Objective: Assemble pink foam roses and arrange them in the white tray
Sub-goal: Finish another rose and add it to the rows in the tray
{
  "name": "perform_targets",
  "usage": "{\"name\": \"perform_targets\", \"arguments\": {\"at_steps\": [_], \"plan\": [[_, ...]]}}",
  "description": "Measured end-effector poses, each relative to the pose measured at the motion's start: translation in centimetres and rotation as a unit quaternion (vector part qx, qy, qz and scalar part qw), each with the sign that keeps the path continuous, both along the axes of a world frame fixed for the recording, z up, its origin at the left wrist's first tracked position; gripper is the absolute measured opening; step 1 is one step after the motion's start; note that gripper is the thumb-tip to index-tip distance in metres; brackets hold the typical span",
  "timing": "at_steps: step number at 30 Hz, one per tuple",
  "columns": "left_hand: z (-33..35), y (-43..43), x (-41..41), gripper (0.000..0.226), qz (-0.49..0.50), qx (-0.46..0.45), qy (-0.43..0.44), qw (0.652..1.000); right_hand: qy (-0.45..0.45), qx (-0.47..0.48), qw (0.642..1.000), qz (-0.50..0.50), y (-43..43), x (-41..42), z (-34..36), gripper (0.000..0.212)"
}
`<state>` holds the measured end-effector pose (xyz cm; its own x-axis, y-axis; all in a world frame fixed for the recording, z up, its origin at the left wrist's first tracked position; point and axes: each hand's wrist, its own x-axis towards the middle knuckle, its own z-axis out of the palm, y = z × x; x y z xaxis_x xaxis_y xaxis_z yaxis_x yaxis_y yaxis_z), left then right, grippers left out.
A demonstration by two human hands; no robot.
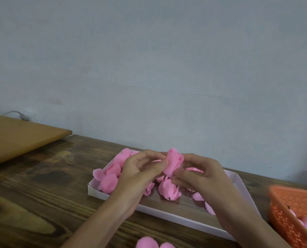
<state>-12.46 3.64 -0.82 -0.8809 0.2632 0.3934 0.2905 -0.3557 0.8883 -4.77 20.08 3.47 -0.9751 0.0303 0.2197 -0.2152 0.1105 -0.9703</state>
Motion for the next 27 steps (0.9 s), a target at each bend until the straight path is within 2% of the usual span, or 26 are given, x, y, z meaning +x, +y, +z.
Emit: {"name": "perform_targets", "arguments": {"at_steps": [3,6,8,11,13,16,21,24,27], "plan": [[0.1,0.0,0.1,0.048,-0.016,0.027,-0.026,0.999,0.012,-0.034,0.997,-0.063,0.2,0.1,0.3,0.028],[0.2,0.2,0.4,0.038,-0.067,0.092,-0.067,0.991,0.057,0.039,0.992,-0.103,0.0,0.7,0.9,0.017],[0.0,0.5,0.6,0.035,-0.096,0.133,-0.087,0.983,0.089,0.086,0.987,-0.103,-0.2,1.1,1.2,0.017],[-0.1,0.6,0.8,0.031,-0.126,0.17,-0.09,0.973,0.109,0.085,0.987,-0.08,-0.7,1.7,1.8,0.009],[0.1,0.6,0.9,0.027,-0.125,0.169,-0.079,0.974,0.126,0.091,0.985,-0.079,-1.0,1.8,1.7,0.015],[0.4,0.5,1.0,0.037,-0.098,0.141,-0.055,0.984,0.136,0.101,0.98,-0.1,-1.1,1.6,1.5,0.025],[0.3,0.6,1.0,0.042,-0.049,0.123,0.004,0.991,0.105,0.073,0.989,-0.081,-0.5,1.5,1.6,0.025],[0.1,0.6,0.9,0.034,-0.005,0.103,0.037,0.994,0.094,0.06,0.992,-0.062,-0.4,1.6,1.8,0.026],[-0.1,0.5,0.7,0.028,0.018,0.093,0.044,0.994,0.091,0.088,0.99,-0.063,-0.4,1.4,1.8,0.029]]}}
